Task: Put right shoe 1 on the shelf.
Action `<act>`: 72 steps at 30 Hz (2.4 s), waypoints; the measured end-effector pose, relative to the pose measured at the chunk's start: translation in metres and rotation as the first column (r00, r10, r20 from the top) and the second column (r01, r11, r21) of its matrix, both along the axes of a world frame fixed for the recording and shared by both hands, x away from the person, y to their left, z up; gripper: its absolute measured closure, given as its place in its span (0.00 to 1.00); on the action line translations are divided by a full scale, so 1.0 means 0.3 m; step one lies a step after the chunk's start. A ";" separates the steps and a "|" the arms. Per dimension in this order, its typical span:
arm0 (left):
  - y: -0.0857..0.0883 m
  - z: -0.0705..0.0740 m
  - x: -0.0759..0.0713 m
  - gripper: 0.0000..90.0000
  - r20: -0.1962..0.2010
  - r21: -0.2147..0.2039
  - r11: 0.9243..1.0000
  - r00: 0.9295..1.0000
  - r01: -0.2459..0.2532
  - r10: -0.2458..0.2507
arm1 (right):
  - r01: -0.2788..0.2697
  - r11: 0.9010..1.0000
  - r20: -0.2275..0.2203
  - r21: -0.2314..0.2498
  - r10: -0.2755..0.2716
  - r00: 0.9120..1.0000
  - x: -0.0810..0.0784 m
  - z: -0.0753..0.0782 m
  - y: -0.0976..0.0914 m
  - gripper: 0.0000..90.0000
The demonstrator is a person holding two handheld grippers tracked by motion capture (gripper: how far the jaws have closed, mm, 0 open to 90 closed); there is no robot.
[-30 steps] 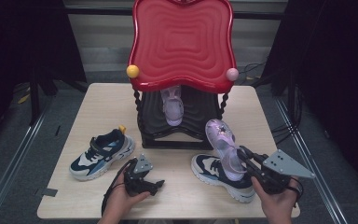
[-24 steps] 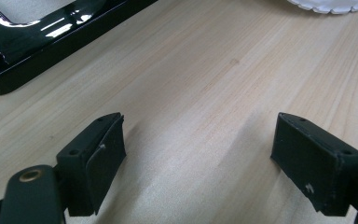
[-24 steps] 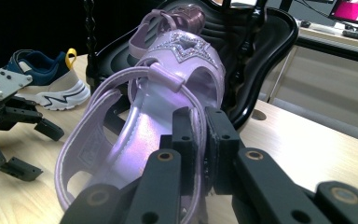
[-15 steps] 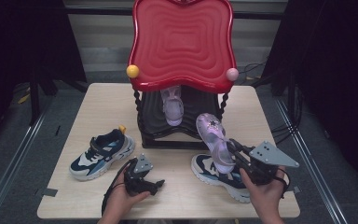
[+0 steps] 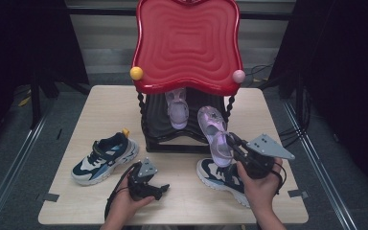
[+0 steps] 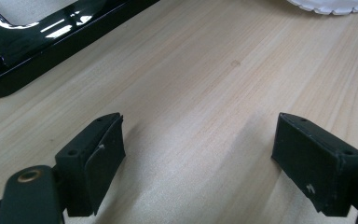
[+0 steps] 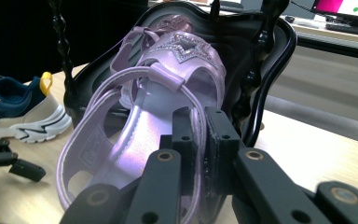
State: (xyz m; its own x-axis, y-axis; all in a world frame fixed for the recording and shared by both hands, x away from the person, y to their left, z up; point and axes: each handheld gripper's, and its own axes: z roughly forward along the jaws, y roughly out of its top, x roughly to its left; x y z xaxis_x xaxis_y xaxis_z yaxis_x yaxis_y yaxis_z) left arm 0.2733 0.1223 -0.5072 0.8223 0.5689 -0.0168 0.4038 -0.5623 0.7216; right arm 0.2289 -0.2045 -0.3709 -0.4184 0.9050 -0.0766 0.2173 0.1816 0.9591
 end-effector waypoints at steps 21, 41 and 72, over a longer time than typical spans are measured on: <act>-0.002 0.000 0.000 0.18 -0.001 0.000 1.000 1.000 -0.002 0.002 | 0.126 0.992 0.010 0.004 -0.126 0.992 0.116 -0.021 0.105 0.92; -0.002 -0.001 0.001 0.18 -0.001 -0.001 1.000 1.000 0.001 -0.001 | 0.226 0.973 0.068 -0.043 -0.223 0.972 0.232 -0.040 0.209 0.92; -0.003 -0.001 0.003 0.18 -0.006 -0.005 1.000 1.000 0.007 -0.007 | 0.334 0.941 0.085 -0.055 -0.329 0.941 0.370 -0.070 0.255 0.92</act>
State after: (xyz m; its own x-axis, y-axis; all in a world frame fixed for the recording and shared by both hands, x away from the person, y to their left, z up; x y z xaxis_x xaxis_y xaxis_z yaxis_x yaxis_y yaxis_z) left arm 0.2741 0.1215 -0.5076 0.8260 0.5630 -0.0251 0.4045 -0.5612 0.7221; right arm 0.3398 -0.1279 -0.3918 -0.0865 0.9831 -0.1613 0.2057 0.1760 0.9626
